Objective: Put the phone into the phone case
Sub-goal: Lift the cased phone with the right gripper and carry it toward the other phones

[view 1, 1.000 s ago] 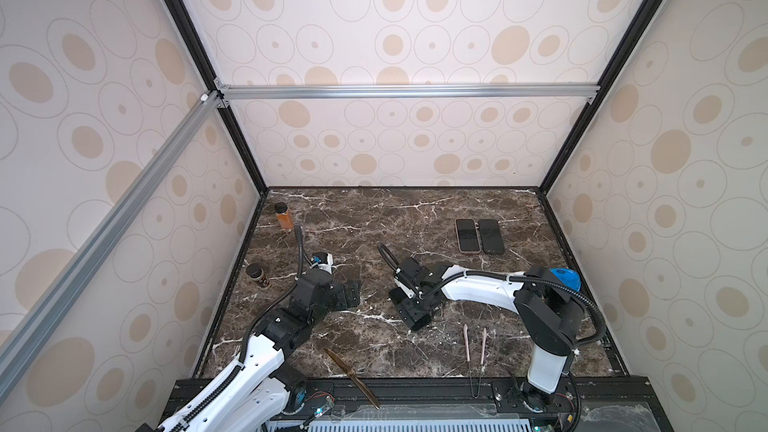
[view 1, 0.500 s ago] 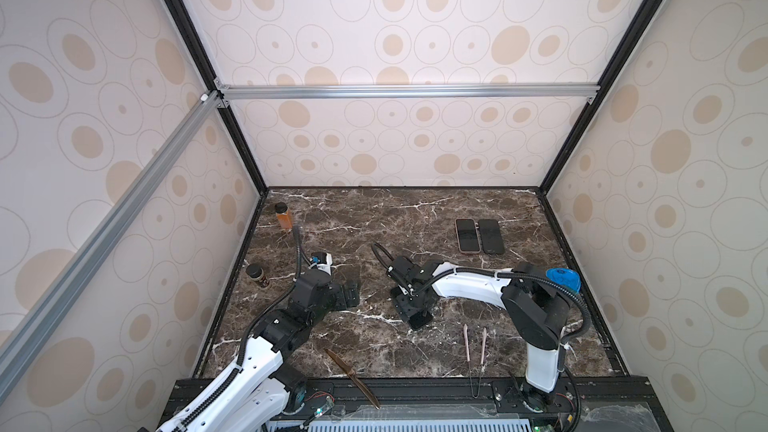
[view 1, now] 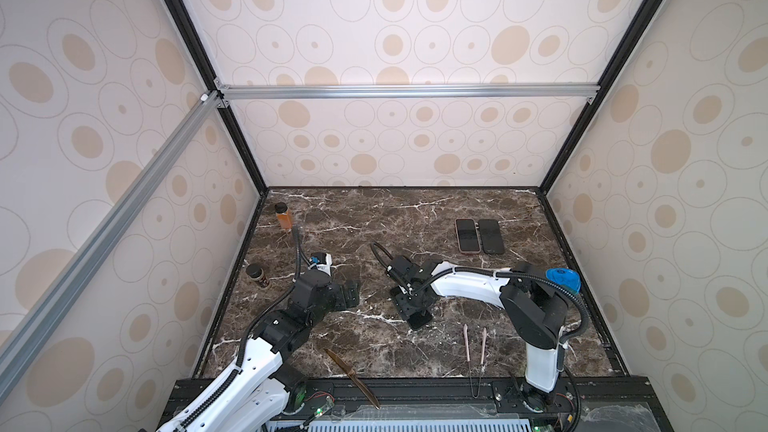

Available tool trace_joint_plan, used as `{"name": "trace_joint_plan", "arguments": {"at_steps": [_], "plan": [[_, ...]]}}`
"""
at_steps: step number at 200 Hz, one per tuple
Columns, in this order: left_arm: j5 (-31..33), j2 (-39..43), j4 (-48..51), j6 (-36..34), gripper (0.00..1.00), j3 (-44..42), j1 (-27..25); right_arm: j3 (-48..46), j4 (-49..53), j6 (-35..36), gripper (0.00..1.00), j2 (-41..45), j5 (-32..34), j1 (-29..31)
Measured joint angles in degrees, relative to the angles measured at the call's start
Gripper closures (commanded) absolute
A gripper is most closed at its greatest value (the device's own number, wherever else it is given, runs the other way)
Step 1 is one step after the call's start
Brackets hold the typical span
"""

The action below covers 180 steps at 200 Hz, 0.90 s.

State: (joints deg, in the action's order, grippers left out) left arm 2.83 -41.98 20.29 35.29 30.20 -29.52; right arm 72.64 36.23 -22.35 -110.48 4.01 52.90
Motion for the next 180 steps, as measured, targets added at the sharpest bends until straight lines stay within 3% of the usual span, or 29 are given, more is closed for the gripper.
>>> {"name": "trace_joint_plan", "arguments": {"at_steps": [51,97,180], "plan": [[-0.1,0.2,-0.1,0.0,0.00,-0.8,0.0,0.0,0.2,0.1,0.60,0.5,-0.3,-3.6],[-0.4,0.2,-0.6,0.0,0.00,-1.2,0.0,1.1,2.2,2.3,0.69,2.5,-1.4,-12.0],[-1.0,0.3,-2.3,0.0,0.00,-2.3,0.2,11.4,5.5,9.3,0.74,5.0,-1.4,-31.0]]}}
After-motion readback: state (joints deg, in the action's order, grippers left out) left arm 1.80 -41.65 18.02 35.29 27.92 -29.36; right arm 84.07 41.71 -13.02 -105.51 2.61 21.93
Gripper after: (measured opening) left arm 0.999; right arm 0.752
